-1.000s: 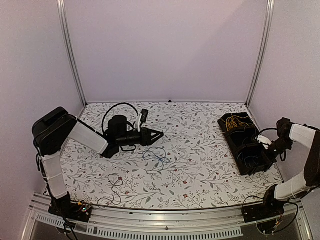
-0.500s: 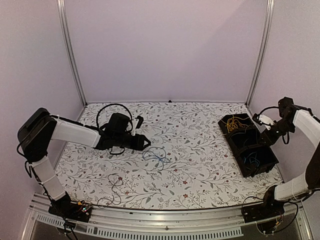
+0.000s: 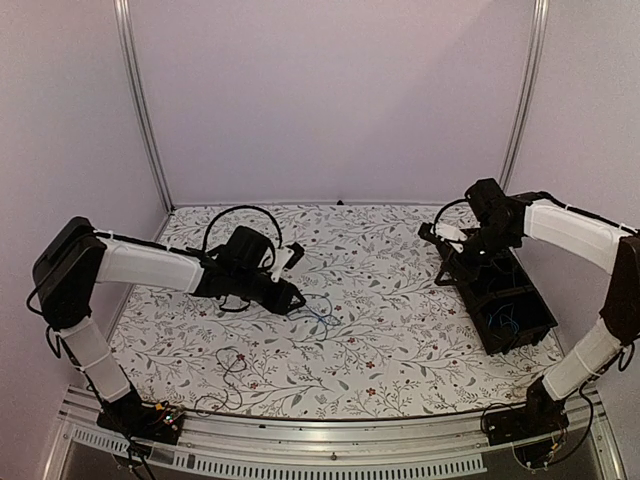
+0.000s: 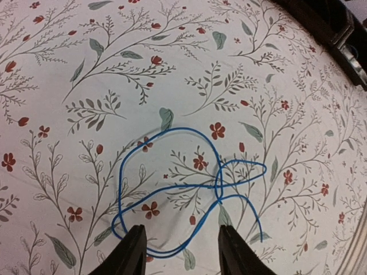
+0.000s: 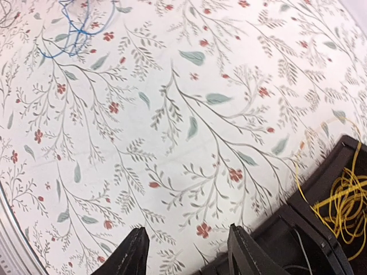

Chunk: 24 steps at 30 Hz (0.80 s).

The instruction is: Untangle the cables

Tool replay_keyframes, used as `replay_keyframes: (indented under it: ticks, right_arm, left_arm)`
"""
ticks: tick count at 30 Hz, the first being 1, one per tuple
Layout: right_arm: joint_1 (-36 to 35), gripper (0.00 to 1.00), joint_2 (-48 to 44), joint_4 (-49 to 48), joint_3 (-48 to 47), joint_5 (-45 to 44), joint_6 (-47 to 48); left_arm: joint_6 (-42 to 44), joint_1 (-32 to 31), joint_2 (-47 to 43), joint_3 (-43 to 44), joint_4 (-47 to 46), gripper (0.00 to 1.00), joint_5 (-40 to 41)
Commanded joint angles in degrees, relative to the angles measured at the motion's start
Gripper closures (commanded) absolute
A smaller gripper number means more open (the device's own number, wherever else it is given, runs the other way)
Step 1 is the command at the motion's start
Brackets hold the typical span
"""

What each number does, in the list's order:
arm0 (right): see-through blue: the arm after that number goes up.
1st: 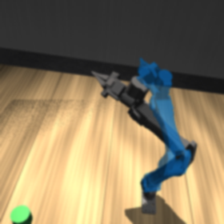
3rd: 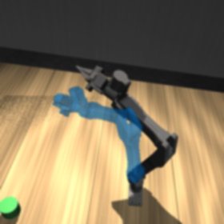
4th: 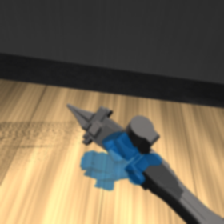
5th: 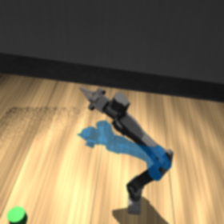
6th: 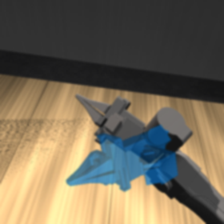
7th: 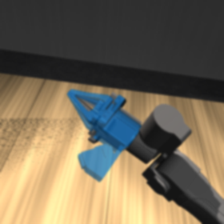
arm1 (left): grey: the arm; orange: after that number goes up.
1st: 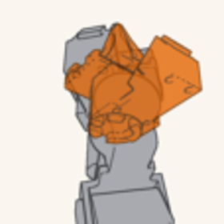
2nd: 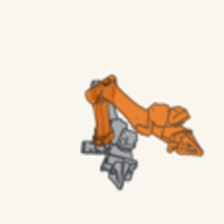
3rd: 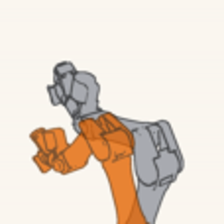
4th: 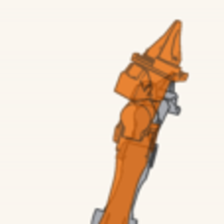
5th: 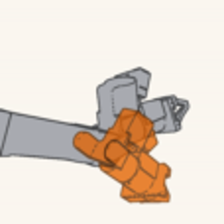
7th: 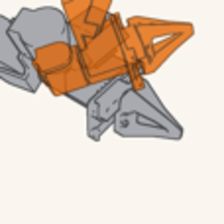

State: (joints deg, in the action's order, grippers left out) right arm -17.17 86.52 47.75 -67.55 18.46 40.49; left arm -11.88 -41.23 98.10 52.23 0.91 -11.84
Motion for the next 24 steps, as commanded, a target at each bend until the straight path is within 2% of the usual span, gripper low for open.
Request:
replay_keyframes:
  ticks: [1, 5, 12, 19, 22, 24]
  right_arm:
    - [-5.95, 0.48, 3.54, -4.10, -3.54, 4.50, -3.04]
    - [-7.17, 0.48, 5.93, -5.43, -4.10, 6.23, -3.00]
    - [-7.26, 0.49, 6.36, -6.90, -3.48, 7.65, -2.78]
    - [-7.27, 0.50, 7.39, -7.59, -3.38, 8.50, -3.14]
    - [-7.27, 0.50, 7.60, -7.42, -3.97, 9.42, -3.14]
    - [-7.28, 0.51, 7.61, -7.38, -4.96, 10.84, -3.34]
  left_arm:
    - [7.32, -2.39, 3.30, 5.75, 6.25, 0.55, -1.05]
    - [9.23, -3.37, 6.62, 9.63, 10.17, 0.59, 1.50]
    - [9.95, -3.60, 8.90, 11.96, 14.28, 0.62, -1.13]
    - [10.03, -3.68, 9.17, 12.15, 14.67, 0.86, -1.05]
    - [10.20, -3.80, 8.01, 12.31, 14.64, 0.99, -0.81]
    - [10.26, -3.90, 5.68, 12.50, 13.99, 1.00, -0.66]
